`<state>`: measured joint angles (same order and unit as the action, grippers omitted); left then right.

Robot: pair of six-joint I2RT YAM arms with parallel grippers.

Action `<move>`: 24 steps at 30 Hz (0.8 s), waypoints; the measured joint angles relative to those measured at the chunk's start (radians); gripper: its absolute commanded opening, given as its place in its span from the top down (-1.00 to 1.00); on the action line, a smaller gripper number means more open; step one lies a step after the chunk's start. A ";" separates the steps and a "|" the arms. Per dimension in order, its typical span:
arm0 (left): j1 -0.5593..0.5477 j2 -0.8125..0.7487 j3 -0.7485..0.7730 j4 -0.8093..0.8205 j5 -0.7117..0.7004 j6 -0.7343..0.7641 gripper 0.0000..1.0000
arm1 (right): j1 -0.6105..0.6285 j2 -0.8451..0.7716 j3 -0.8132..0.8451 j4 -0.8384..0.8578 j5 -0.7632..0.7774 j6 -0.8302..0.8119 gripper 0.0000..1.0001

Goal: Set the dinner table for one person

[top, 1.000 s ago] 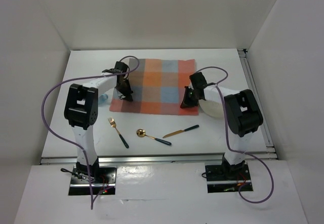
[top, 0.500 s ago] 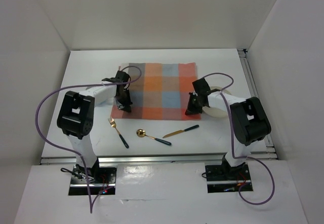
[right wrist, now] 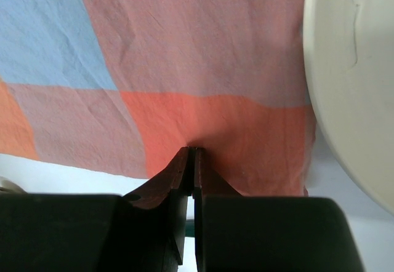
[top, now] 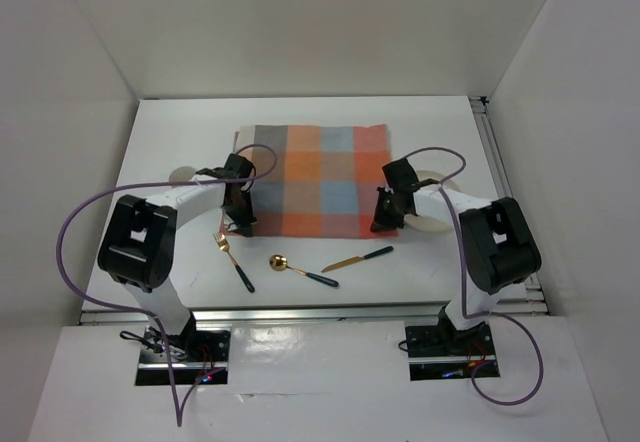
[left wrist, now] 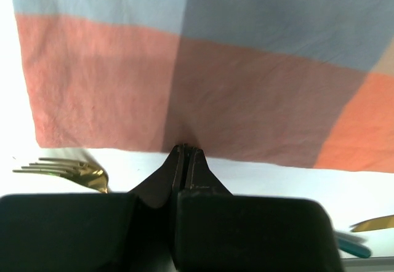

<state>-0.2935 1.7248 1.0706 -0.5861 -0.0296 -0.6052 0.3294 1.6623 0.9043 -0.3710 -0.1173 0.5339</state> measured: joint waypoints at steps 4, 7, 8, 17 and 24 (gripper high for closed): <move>-0.001 -0.018 -0.046 0.005 0.004 -0.001 1.00 | 0.000 -0.021 -0.026 0.005 0.001 0.000 1.00; -0.011 -0.026 -0.047 -0.002 -0.002 -0.001 1.00 | 0.000 -0.033 -0.036 0.005 0.001 0.000 1.00; -0.018 -0.036 -0.047 -0.010 -0.005 -0.001 1.00 | 0.000 -0.039 -0.040 0.003 0.003 0.000 1.00; -0.041 -0.066 0.208 -0.045 -0.100 0.003 1.00 | 0.010 -0.119 0.027 -0.047 0.010 -0.011 0.73; -0.036 0.197 0.307 -0.003 -0.149 -0.004 1.00 | 0.032 0.029 0.143 -0.012 -0.023 -0.019 0.73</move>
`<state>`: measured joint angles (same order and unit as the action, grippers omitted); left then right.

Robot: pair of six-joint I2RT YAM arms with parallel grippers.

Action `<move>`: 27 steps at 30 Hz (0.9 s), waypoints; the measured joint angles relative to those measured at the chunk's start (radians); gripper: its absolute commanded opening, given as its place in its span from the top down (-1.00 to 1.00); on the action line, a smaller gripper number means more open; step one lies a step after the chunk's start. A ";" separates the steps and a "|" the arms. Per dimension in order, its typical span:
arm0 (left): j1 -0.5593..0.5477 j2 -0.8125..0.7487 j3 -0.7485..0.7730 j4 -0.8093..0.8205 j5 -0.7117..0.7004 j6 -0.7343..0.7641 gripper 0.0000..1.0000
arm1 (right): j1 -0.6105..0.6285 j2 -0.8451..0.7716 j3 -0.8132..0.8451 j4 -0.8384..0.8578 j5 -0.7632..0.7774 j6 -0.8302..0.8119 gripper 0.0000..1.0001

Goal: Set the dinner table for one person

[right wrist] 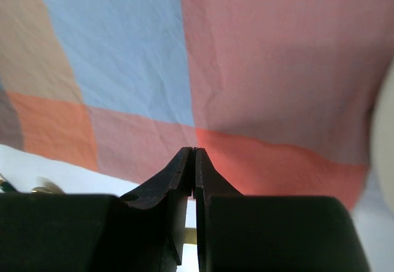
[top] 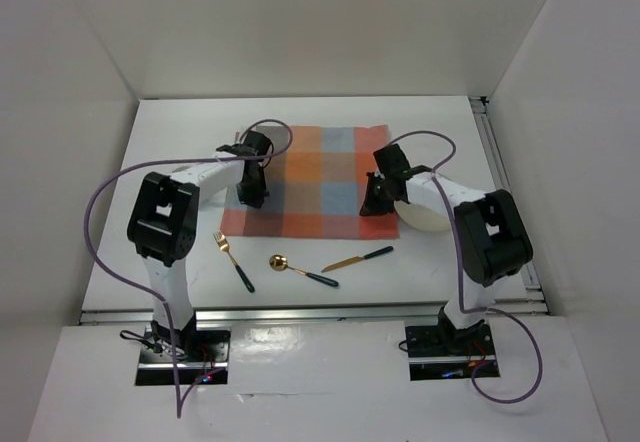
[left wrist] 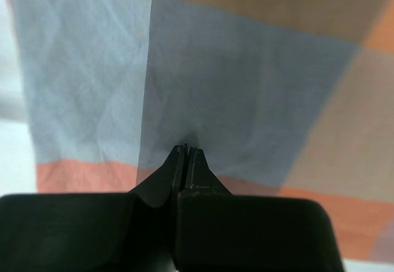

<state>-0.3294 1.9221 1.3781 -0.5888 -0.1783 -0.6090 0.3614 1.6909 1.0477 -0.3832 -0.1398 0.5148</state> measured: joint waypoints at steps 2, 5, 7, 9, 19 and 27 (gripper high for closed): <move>0.001 0.038 -0.010 -0.004 0.002 -0.002 1.00 | 0.009 0.036 0.002 0.002 -0.007 0.000 0.73; 0.002 0.033 -0.014 0.007 0.008 -0.006 1.00 | 0.023 0.057 0.001 0.001 -0.015 0.000 0.73; 0.002 0.026 -0.036 0.025 0.008 -0.008 1.00 | 0.031 0.057 -0.003 0.006 -0.018 0.000 0.73; 0.002 0.006 -0.067 0.045 0.011 -0.018 1.00 | 0.037 0.057 -0.016 0.015 -0.022 0.001 0.73; 0.004 -0.088 -0.202 0.095 0.043 -0.027 1.00 | 0.058 0.022 -0.111 0.075 -0.033 0.033 0.73; 0.005 -0.087 -0.118 -0.006 0.043 -0.010 0.60 | 0.080 0.000 -0.016 -0.039 0.008 0.030 0.59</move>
<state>-0.3248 1.8347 1.2602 -0.5945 -0.1352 -0.6193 0.4412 1.6905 1.0317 -0.4225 -0.1322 0.5446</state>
